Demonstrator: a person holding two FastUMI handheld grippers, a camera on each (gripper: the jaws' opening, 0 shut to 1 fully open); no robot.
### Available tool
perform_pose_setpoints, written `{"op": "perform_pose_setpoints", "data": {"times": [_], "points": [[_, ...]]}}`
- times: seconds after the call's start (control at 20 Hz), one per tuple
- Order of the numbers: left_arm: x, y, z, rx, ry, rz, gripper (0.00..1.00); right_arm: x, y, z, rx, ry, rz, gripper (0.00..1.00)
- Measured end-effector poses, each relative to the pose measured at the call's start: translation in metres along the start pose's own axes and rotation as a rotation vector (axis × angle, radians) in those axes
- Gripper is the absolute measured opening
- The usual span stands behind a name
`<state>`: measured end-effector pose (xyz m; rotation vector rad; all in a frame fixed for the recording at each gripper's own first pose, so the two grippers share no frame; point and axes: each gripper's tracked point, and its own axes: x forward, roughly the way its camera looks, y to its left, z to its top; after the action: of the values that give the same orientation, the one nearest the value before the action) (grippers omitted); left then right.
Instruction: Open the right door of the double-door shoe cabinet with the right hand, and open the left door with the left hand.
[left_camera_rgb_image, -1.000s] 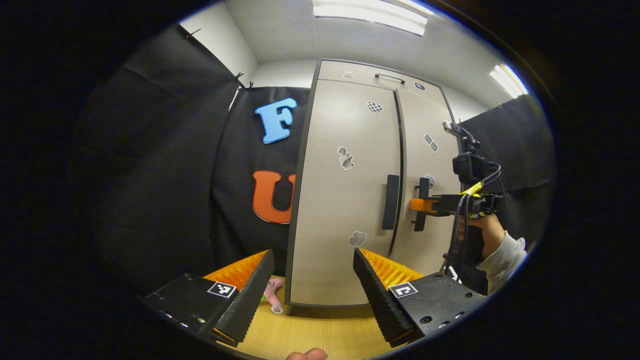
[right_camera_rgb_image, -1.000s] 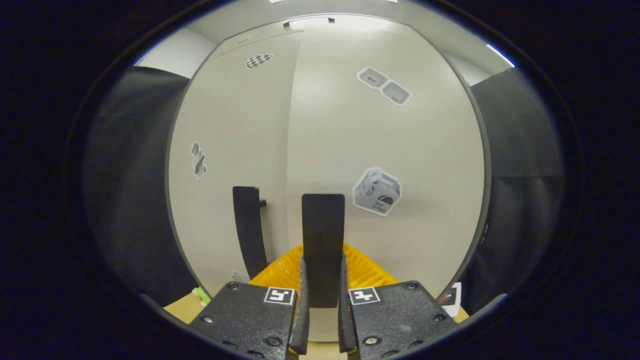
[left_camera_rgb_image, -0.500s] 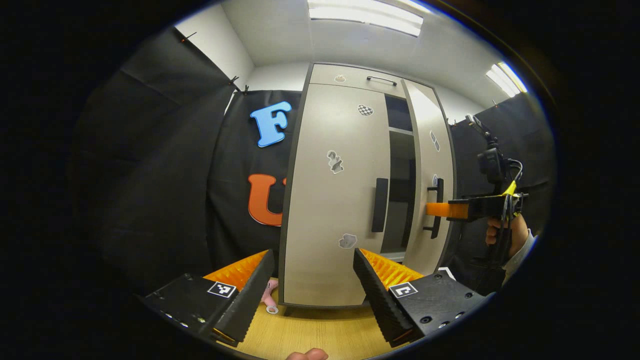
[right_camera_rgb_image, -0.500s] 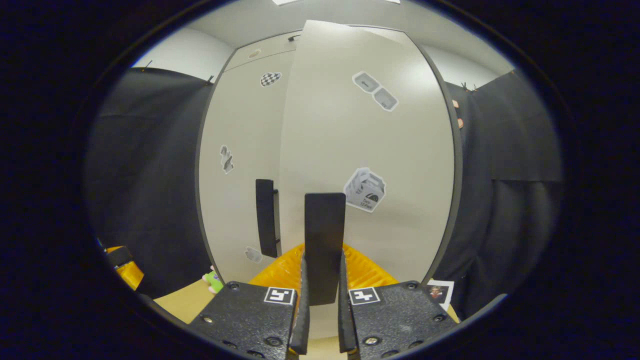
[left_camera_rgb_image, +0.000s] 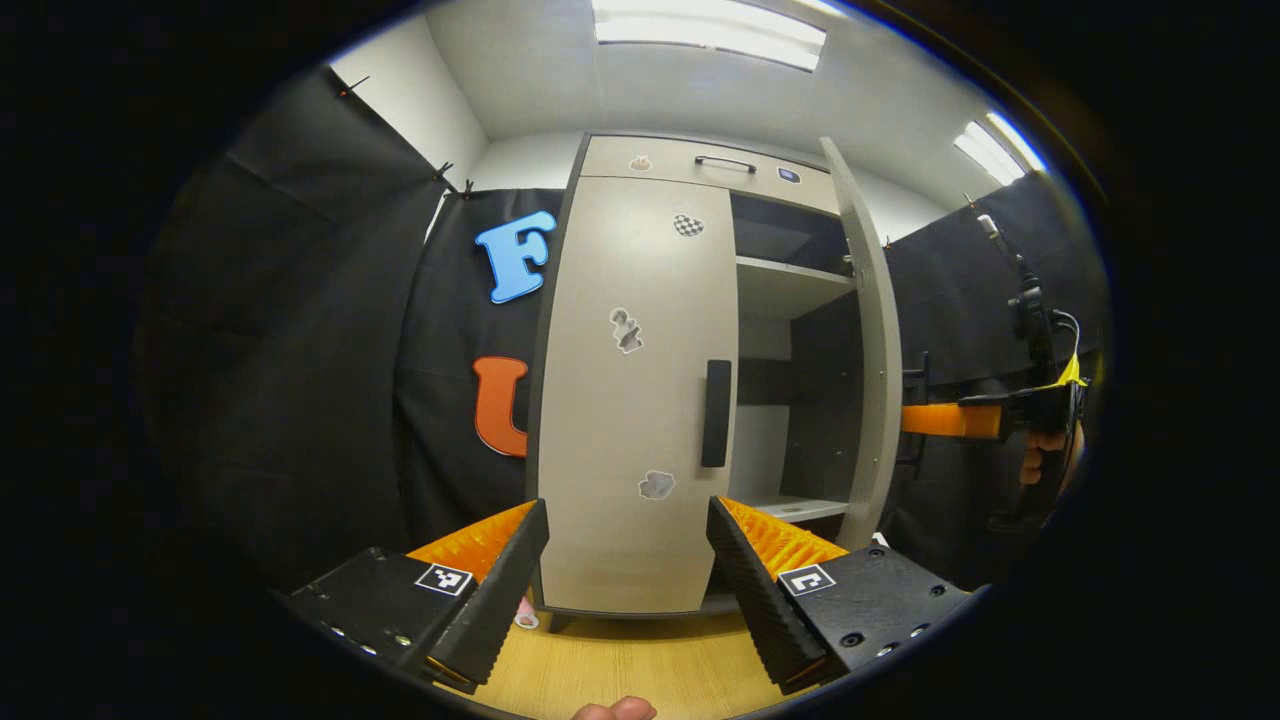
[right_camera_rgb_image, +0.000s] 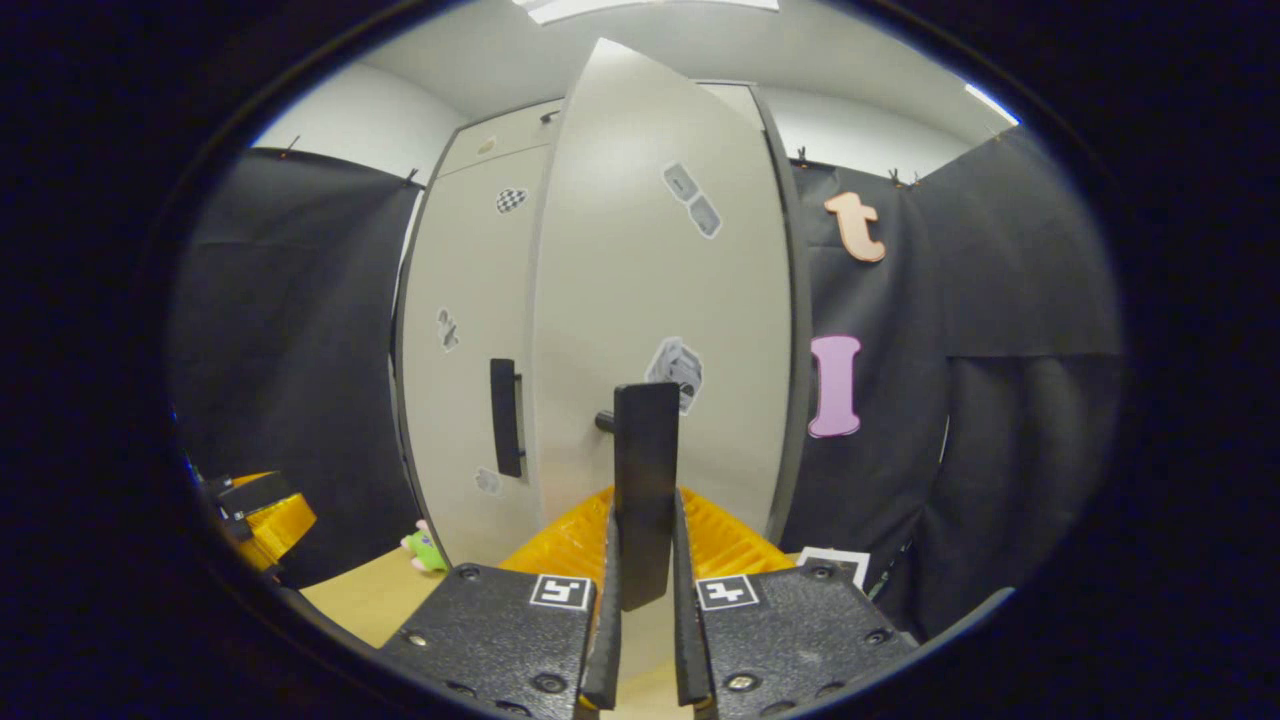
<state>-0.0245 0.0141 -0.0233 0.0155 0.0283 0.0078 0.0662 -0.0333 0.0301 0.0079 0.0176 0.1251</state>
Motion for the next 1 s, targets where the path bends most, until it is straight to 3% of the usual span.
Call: {"op": "perform_pose_setpoints", "data": {"times": [0.15, 0.3, 0.55, 0.6, 0.65, 0.8, 1.0], "points": [[0.004, -0.016, 0.000, 0.006, 0.004, -0.028, 0.95, -0.013, -0.024, -0.001, 0.006, 0.009, -0.017, 0.23], [0.005, -0.033, -0.005, 0.013, 0.014, -0.059, 0.95, -0.022, -0.048, -0.001, -0.017, 0.009, -0.071, 0.16], [0.012, -0.050, -0.011, 0.022, 0.033, -0.088, 0.95, -0.034, -0.097, -0.006, -0.063, 0.008, -0.178, 0.13], [0.013, -0.054, -0.011, 0.024, 0.033, -0.093, 0.95, -0.036, -0.112, -0.006, -0.068, 0.009, -0.213, 0.10], [0.014, -0.056, -0.012, 0.027, 0.035, -0.098, 0.95, -0.037, -0.125, -0.005, -0.058, 0.004, -0.220, 0.00], [0.014, -0.059, -0.013, 0.034, 0.038, -0.104, 0.95, -0.028, -0.124, -0.018, 0.060, 0.041, -0.104, 0.05], [0.014, -0.061, -0.011, 0.038, 0.028, -0.105, 0.95, -0.025, -0.127, -0.031, 0.037, 0.059, -0.114, 0.10]]}}
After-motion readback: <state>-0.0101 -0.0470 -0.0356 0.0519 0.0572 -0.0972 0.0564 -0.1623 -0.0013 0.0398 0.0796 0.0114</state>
